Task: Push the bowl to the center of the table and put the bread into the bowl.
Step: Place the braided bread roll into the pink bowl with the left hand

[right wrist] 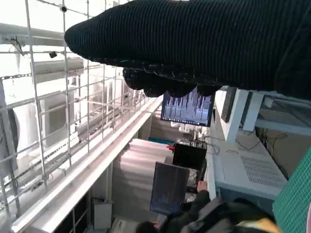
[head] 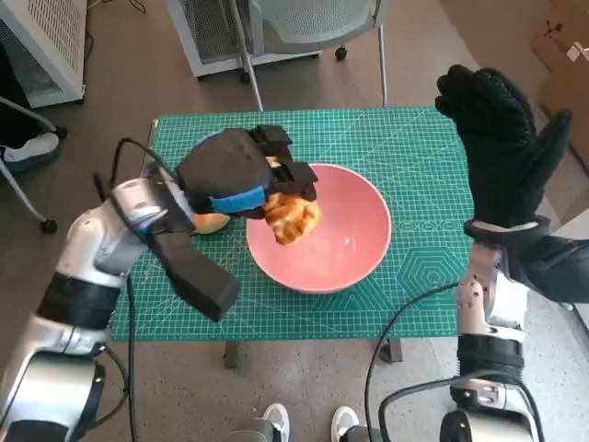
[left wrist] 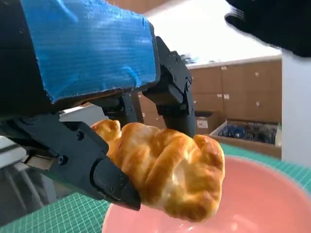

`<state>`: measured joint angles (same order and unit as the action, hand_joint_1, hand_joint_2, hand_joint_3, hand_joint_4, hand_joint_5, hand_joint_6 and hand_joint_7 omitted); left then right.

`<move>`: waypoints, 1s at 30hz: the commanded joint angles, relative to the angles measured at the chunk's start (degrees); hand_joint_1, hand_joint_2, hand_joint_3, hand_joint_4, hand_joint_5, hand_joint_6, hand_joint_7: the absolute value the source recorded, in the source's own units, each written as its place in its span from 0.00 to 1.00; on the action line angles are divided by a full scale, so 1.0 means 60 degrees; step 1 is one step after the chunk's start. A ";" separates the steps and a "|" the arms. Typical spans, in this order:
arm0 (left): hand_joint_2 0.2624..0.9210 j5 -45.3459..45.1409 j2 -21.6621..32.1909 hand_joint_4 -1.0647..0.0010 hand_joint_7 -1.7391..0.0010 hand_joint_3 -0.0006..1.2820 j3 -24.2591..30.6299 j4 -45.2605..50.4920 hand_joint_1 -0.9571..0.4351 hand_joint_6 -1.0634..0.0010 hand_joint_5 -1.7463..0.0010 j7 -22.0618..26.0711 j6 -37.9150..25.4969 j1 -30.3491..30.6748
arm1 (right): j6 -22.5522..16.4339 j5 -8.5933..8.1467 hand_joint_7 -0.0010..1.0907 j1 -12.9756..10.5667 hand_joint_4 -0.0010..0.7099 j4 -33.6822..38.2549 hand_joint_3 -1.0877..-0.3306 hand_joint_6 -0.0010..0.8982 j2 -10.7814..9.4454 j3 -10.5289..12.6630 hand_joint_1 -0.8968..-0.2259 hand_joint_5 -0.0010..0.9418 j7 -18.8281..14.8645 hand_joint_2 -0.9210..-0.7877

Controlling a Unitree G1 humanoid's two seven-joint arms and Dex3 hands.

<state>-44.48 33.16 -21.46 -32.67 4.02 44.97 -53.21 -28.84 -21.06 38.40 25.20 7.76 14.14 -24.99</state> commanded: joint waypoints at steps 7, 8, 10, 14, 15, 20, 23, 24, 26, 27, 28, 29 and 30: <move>1.00 -0.1386 -0.0316 0.41 0.30 0.06 -0.1060 -0.2297 0.69 0.35 0.37 -0.2258 0.0750 -0.1019 | -0.0094 0.0117 0.01 -0.0461 0.57 -0.0136 0.58 0.47 -0.0060 -0.0039 0.50 0.00 0.0248 0.00; 1.00 -0.1365 -0.0377 0.42 0.29 0.06 -0.1104 -0.2471 0.69 0.36 0.37 -0.2272 0.0731 -0.1035 | -0.0102 0.0113 0.01 -0.0474 0.57 -0.0137 0.58 0.47 -0.0058 -0.0035 0.50 0.00 0.0255 0.00; 1.00 -0.1327 -0.0475 0.47 0.27 0.09 -0.1184 -0.2726 0.69 0.40 0.34 -0.2247 0.0643 -0.1053 | -0.0113 0.0112 0.01 -0.0497 0.57 -0.0148 0.58 0.47 -0.0061 -0.0032 0.50 0.00 0.0274 0.00; 0.91 -0.1163 -0.0622 0.59 0.63 0.05 -0.1285 -0.2991 0.55 0.52 0.80 -0.1860 0.0333 -0.1051 | -0.0116 0.0110 0.01 -0.0535 0.57 -0.0194 0.58 0.47 -0.0078 -0.0031 0.49 0.00 0.0322 0.00; 0.89 -0.1099 -0.0663 0.63 0.74 0.03 -0.1294 -0.3022 0.53 0.55 0.87 -0.1684 0.0202 -0.1038 | -0.0125 0.0122 0.01 -0.0541 0.57 -0.0201 0.58 0.47 -0.0086 -0.0033 0.48 0.00 0.0344 0.00; 0.89 -0.0924 -0.0783 0.80 0.93 0.01 -0.1286 -0.3083 0.41 0.69 0.98 -0.1246 -0.0169 -0.0981 | -0.0148 0.0160 0.01 -0.0537 0.57 -0.0182 0.58 0.47 -0.0091 -0.0037 0.47 0.00 0.0410 0.00; 0.93 -0.0933 -0.0806 0.86 0.97 0.02 -0.1279 -0.3016 0.34 0.76 0.99 -0.1229 -0.0380 -0.0892 | -0.0184 0.0184 0.01 -0.0521 0.57 -0.0130 0.58 0.47 -0.0098 -0.0031 0.47 0.00 0.0431 0.00; 0.95 -0.0939 -0.0809 0.88 0.98 0.02 -0.1279 -0.2988 0.31 0.79 1.00 -0.1256 -0.0432 -0.0865 | -0.0195 0.0189 0.00 -0.0513 0.57 -0.0109 0.58 0.47 -0.0098 -0.0029 0.47 0.00 0.0435 0.00; 0.97 -0.0937 -0.0816 0.90 0.99 0.02 -0.1289 -0.2970 0.29 0.81 1.00 -0.1281 -0.0493 -0.0849 | -0.0210 0.0190 0.00 -0.0496 0.57 -0.0070 0.58 0.47 -0.0094 -0.0028 0.47 0.00 0.0438 0.00; 0.98 -0.1038 -0.0796 0.91 0.99 0.02 -0.1323 -0.2929 0.28 0.82 1.00 -0.1448 -0.0545 -0.0830 | -0.0222 0.0196 0.00 -0.0486 0.57 -0.0046 0.58 0.47 -0.0098 -0.0031 0.47 0.00 0.0445 0.00; 0.98 -0.1113 -0.0782 0.92 1.00 0.02 -0.1351 -0.2900 0.27 0.82 1.00 -0.1575 -0.0587 -0.0816 | -0.0234 0.0200 0.00 -0.0477 0.57 -0.0023 0.58 0.47 -0.0100 -0.0033 0.47 0.00 0.0449 0.00; 0.99 -0.1171 -0.0761 0.93 1.00 0.02 -0.1376 -0.2893 0.25 0.83 1.00 -0.1707 -0.0592 -0.0812 | -0.0241 0.0196 0.00 -0.0467 0.57 -0.0002 0.58 0.47 -0.0105 -0.0034 0.47 0.00 0.0449 0.00; 0.99 -0.1203 -0.0751 0.94 1.00 0.03 -0.1398 -0.2902 0.24 0.83 1.00 -0.1792 -0.0595 -0.0818 | -0.0250 0.0191 0.00 -0.0453 0.57 0.0024 0.58 0.47 -0.0105 -0.0033 0.47 0.00 0.0447 0.00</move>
<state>-51.16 28.48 -29.17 -50.78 -4.76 41.61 -57.92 -30.50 -20.03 36.74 24.17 7.58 13.97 -22.79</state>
